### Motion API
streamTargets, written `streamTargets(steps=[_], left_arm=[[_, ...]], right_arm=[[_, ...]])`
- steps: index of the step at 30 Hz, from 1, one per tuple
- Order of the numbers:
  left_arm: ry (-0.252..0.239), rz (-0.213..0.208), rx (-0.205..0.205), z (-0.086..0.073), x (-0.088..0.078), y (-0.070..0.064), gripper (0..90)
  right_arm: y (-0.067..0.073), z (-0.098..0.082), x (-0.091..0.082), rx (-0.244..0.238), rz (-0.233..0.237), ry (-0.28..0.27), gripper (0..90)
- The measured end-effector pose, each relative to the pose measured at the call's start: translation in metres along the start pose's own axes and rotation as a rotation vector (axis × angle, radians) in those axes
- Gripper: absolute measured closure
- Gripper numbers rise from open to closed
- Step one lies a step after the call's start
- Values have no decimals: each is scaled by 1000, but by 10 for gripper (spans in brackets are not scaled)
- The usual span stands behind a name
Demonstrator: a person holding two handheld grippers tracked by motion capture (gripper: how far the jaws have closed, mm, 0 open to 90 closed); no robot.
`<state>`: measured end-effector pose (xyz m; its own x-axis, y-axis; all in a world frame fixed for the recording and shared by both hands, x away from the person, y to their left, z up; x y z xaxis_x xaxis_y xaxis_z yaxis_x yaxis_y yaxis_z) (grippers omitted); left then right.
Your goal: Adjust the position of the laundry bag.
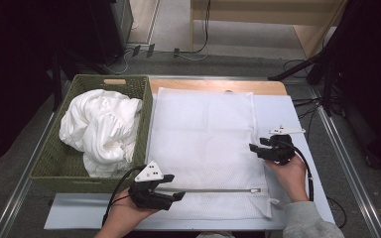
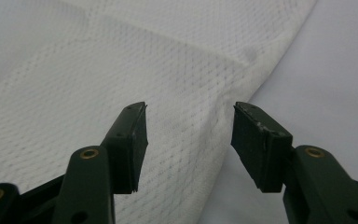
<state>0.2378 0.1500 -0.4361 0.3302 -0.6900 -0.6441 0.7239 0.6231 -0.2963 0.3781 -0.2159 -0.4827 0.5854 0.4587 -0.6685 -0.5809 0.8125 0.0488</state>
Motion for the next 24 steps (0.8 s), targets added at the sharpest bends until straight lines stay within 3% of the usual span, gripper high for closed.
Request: streamTargets(steps=[11, 17, 19, 20, 24], left_arm=[[1, 3, 1, 0, -1, 0, 334], [0, 4, 3, 0, -1, 0, 335], [-3, 2, 2, 0, 0, 0, 335], [-4, 2, 3, 0, 0, 0, 335], [-5, 1, 3, 0, 0, 0, 334]], right_arm=[[-5, -6, 18, 2, -75, 72, 524], [2, -4, 19, -20, -56, 73, 642], [3, -4, 19, -14, -56, 79, 709], [2, -4, 17, 1, -53, 90, 802], [0, -5, 16, 21, -32, 102, 875]])
Point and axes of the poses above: each handheld gripper's, and its own axes: x roughly forward along the jaws, z roughly out of its top, y roughly to its left, the point moved 3 cm from there along x, roughly forward along the jaws, and after that the axes turned 7 degrees about -x, right-handed, at the moved point
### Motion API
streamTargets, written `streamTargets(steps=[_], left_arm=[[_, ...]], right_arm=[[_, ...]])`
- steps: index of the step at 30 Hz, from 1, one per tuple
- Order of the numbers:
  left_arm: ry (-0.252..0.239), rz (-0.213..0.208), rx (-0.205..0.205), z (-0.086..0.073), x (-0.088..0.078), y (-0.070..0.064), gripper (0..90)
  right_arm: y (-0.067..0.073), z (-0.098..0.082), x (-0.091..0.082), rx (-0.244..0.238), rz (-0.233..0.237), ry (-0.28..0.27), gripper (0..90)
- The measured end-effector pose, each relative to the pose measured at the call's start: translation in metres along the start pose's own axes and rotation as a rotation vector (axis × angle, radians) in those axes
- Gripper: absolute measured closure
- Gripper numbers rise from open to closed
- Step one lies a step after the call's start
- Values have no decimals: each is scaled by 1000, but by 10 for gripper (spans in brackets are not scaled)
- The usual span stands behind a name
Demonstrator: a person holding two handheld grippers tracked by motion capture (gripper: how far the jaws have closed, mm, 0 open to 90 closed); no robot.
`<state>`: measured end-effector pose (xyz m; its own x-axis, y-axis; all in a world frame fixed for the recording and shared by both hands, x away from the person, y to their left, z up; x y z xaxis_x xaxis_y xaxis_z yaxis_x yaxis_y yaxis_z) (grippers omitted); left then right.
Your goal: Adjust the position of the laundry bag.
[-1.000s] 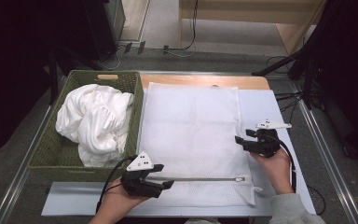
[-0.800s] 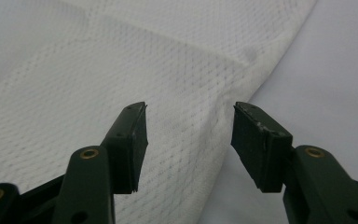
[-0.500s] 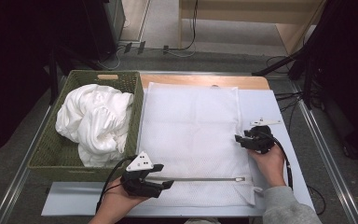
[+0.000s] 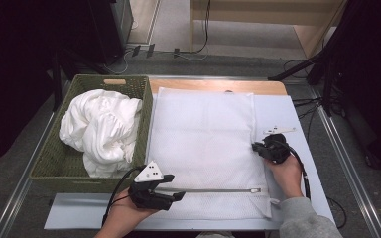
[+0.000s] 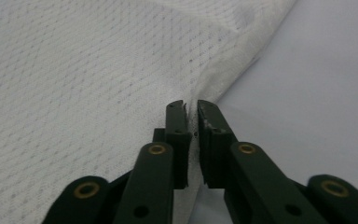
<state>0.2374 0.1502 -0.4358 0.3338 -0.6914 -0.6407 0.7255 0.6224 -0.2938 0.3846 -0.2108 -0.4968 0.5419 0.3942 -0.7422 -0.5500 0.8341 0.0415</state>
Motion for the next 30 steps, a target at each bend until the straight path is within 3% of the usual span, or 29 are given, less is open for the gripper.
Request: streamTargets(steps=[12, 30], left_arm=[[2, -2, 4, 1, 1, -1, 334], [20, -32, 39, 8, 9, -3, 334]], right_arm=[[-13, -7, -12, 58, 9, 33, 882], [-29, -29, -32, 110, -3, 30, 882]])
Point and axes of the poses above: each handheld gripper's, and its own axes: x roughly forward along the jaws, z roughly out of its top, y roughly to its left, the point moved 3 cm from there along x, roughly forward along the jaws, and after that the axes turned 7 degrees about -x, right-handed, at the moved point
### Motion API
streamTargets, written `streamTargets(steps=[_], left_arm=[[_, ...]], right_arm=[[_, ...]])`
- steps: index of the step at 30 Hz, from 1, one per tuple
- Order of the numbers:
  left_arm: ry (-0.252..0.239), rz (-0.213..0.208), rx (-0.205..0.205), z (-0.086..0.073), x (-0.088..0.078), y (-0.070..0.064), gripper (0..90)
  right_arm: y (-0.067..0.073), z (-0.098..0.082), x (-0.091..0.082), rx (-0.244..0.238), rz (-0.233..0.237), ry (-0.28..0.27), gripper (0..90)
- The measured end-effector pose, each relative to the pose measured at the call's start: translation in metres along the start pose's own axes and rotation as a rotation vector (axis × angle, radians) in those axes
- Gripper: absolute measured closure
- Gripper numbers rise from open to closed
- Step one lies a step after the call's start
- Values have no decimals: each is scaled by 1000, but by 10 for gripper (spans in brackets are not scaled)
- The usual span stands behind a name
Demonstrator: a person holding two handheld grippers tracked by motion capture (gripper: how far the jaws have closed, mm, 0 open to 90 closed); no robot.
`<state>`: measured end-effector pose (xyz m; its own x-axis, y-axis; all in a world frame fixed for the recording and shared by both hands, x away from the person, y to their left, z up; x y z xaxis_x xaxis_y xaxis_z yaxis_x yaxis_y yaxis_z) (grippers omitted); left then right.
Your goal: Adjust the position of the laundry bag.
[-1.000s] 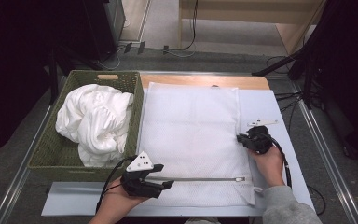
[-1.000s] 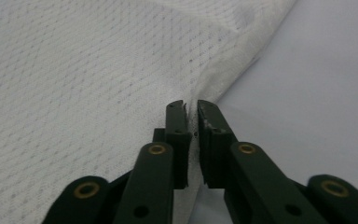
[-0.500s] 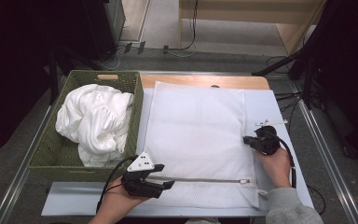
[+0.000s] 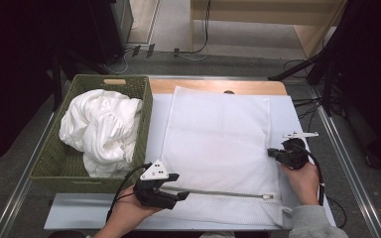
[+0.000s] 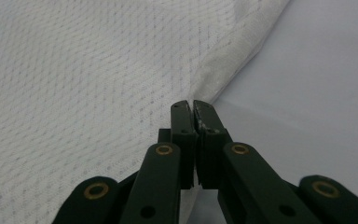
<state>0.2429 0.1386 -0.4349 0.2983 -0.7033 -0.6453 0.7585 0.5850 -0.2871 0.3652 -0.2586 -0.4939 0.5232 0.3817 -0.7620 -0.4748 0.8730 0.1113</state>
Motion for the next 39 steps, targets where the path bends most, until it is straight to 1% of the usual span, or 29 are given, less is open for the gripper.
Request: streamTargets(steps=[3, 4, 5, 7, 8, 10, 12, 14, 16, 18, 19, 24, 25, 26, 28, 31, 34, 39], left_arm=[[3, -2, 4, 1, 1, 0, 335], [5, -2, 5, 1, 1, 0, 334], [2, -6, 4, 1, 1, 0, 335], [4, -5, 6, 1, 1, 0, 335], [4, -5, 5, 1, 2, 0, 334], [5, -6, 8, 1, 2, 0, 335], [5, -5, 7, 1, 2, -1, 335], [3, -9, 5, 1, 3, -1, 335], [7, -8, 6, 1, 3, -1, 335], [7, -9, 5, 0, 3, -1, 335], [6, -8, 6, 0, 3, -1, 335], [5, -14, 8, 0, 5, -2, 335], [7, -15, 8, 0, 5, -2, 334], [17, -13, 8, 0, 4, -2, 335], [17, -13, 8, 0, 4, -2, 336], [10, -17, 9, 0, 4, -2, 336], [12, -15, 9, 0, 4, -2, 336], [8, -17, 9, 0, 4, -2, 336]], right_arm=[[-6, -2, -3, 5, -13, -3, 882], [-9, -3, -4, 14, -21, -3, 882], [-14, -4, -5, 22, -26, -9, 882], [-15, -4, -5, 23, -33, -5, 882], [-18, -3, -4, 19, -37, -4, 882], [-19, -3, -3, 18, -37, -3, 882], [-21, -1, -1, 4, -45, 7, 882], [-25, 0, 1, 3, -55, -5, 882], [-26, 0, 1, 7, -51, -5, 881], [-29, 2, 2, 1, -59, -7, 881], [-30, 3, 3, -2, -57, -9, 880], [-35, 6, 6, 10, -45, -22, 878], [-36, 6, 6, 21, -39, -24, 877], [-36, 7, 7, 24, -38, -25, 876], [-37, 7, 8, 22, -41, -30, 871], [-38, 7, 8, 23, -41, -33, 866], [-38, 7, 8, 27, -39, -36, 861], [-38, 7, 8, 28, -30, -37, 829]])
Point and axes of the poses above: each handheld gripper's, and its own axes: x roughly forward along the jaws, z roughly out of its top, y roughly to its left, the point moved 3 cm from there along x, roughly forward along the jaws, and after that the axes turned 7 degrees about -x, right-handed, at the moved point
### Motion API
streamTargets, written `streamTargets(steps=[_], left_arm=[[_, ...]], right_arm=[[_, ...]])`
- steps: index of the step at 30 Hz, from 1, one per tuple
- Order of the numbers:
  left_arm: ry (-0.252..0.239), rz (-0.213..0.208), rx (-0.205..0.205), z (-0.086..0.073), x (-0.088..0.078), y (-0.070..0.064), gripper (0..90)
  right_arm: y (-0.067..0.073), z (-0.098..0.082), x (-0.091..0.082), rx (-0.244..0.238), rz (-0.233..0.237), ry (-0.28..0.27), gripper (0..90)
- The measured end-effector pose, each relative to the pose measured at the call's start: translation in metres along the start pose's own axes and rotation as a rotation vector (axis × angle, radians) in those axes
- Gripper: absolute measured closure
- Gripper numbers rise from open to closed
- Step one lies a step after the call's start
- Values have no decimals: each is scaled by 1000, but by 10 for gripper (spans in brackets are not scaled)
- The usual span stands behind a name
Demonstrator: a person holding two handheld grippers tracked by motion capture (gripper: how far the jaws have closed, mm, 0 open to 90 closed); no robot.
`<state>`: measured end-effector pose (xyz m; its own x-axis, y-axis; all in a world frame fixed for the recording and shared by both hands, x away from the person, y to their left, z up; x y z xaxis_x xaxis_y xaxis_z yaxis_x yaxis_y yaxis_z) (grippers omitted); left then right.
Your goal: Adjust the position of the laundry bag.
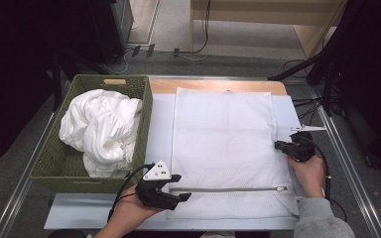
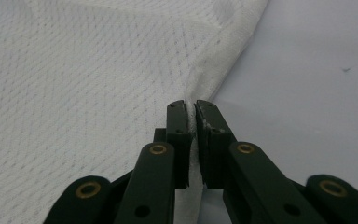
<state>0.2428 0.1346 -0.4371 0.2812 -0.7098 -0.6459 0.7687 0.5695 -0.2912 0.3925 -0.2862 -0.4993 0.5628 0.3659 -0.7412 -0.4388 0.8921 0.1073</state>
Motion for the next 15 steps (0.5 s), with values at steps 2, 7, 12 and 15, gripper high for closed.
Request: streamTargets(steps=[2, 7, 12, 15], left_arm=[[10, 5, -1, 1, -1, 1, 336], [10, -2, 2, 0, 0, 2, 336], [26, 9, 13, -3, -3, -1, 336], [28, 9, 20, -2, -2, -3, 336]], right_arm=[[0, 0, 0, 6, -2, -2, 772], [-3, 1, -3, 24, -3, -21, 660], [-4, 5, -11, 66, 20, -81, 518], [1, 7, -23, 50, 36, -119, 524]])
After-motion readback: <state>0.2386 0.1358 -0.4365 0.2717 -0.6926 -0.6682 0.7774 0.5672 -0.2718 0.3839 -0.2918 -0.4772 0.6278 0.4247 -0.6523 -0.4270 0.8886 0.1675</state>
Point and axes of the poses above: each handheld gripper's, and its own axes: x roughly forward along the jaws, z roughly out of its top, y roughly to its left, the point moved 3 cm from there along x, roughly forward along the jaws, and after that the axes turned 7 degrees about -x, right-handed, at the moved point
